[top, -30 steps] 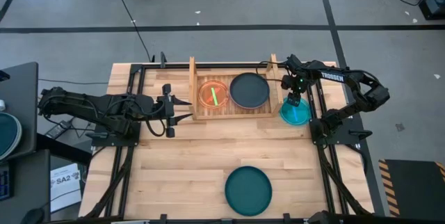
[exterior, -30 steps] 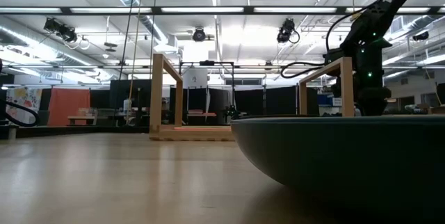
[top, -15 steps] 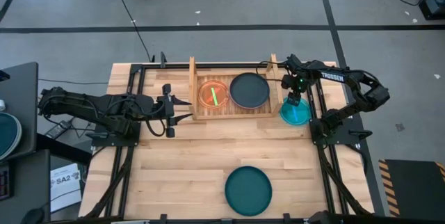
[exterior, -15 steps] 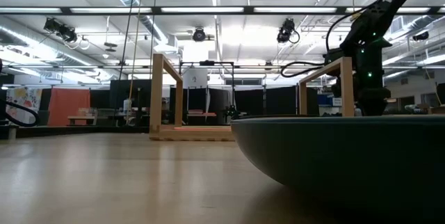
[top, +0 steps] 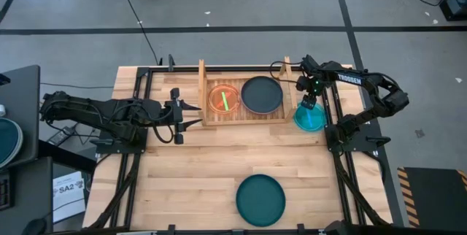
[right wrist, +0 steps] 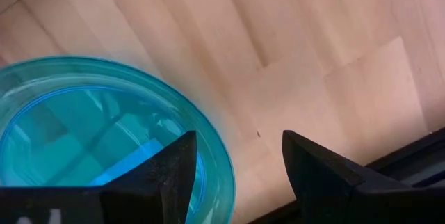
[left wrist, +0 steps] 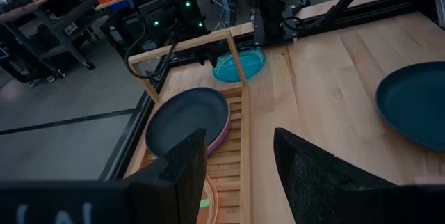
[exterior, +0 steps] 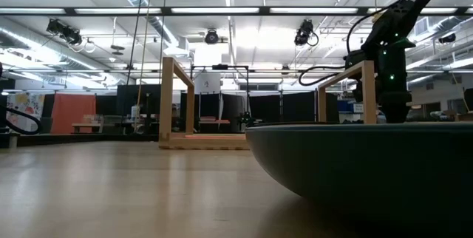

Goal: Place and stack plates onto a shelf
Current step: Stack the small blue plate on top of the small orange plate on the shelf

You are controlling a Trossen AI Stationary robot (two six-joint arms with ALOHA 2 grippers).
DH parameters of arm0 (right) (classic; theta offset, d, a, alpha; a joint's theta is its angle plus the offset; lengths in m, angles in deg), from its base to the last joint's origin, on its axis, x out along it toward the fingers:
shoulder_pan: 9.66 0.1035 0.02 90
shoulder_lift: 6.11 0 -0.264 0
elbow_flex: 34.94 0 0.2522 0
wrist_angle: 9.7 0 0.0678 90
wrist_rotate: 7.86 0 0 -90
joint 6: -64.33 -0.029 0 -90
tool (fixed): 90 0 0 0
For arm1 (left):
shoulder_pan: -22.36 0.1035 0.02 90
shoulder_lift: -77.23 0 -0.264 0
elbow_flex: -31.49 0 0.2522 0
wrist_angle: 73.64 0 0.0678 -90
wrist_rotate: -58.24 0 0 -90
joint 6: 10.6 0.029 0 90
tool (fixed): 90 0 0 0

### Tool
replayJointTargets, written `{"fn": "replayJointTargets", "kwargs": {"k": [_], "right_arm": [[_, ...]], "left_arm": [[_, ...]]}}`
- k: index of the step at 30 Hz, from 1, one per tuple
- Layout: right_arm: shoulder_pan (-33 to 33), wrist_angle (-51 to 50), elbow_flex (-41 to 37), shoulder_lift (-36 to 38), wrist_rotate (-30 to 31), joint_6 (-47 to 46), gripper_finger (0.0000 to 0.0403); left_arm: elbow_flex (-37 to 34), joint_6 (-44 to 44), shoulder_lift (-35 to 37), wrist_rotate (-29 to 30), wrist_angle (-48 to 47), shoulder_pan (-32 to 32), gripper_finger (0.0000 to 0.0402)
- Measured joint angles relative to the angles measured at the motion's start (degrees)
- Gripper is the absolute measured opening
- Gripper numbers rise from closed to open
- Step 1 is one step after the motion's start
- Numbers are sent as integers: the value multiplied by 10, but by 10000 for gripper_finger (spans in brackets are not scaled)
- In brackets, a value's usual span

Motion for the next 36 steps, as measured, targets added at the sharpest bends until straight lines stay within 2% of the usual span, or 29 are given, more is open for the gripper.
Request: {"fn": "replayJointTargets", "kwargs": {"k": [14,29,36], "right_arm": [[0,-29,0,0,3,67,217],[3,8,-17,0,0,77,217],[10,51,-35,0,-27,69,217]], "left_arm": [[0,-4,0,0,0,0,174],[0,-4,0,0,0,0,174],[0,-4,0,0,0,0,174]]}}
